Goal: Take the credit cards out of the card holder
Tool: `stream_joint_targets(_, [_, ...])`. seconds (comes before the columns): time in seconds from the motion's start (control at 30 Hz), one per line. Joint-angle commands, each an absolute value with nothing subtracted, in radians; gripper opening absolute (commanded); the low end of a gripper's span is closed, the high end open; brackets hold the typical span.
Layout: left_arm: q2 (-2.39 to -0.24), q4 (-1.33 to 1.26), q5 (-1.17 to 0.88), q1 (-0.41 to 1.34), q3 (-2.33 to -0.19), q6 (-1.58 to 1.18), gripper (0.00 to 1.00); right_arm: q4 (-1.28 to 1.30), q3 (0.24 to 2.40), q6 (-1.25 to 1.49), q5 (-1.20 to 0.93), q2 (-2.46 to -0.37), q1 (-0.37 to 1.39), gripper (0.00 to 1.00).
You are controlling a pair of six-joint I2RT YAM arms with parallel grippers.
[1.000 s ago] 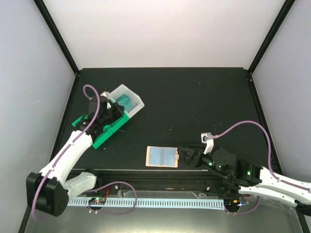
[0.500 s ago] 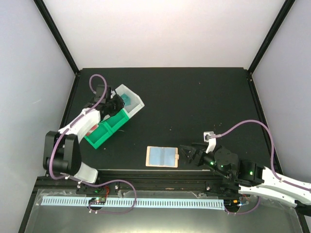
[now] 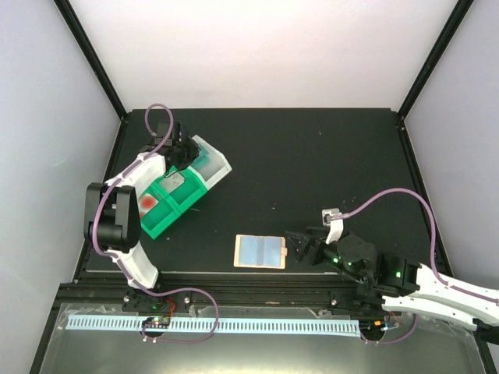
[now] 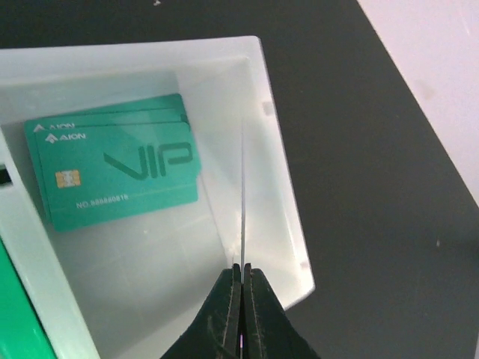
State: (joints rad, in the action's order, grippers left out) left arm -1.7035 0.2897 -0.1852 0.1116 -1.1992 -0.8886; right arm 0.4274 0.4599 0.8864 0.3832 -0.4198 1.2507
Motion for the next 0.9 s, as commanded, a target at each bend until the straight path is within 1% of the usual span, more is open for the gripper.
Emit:
stream_joint_targets(0.0, [-1.767, 0.32, -0.19, 0.094, -1.257, -0.893, 0.01, 0.408, 0.503, 0.841, 0.42, -0.441, 1.254, 1.0])
stream_joint_targets(0.57, [-1.858, 0.319, -0.178, 0.076, -1.306, -0.857, 0.01, 0.369, 0.498, 0.795, 0.448, -0.461, 1.255, 1.0])
stream_joint_targets(0.87, [-1.912, 0.353, -0.178, 0.066, -1.371, -0.826, 0.02, 0.388, 0.496, 0.786, 0.461, -0.448, 1.255, 1.0])
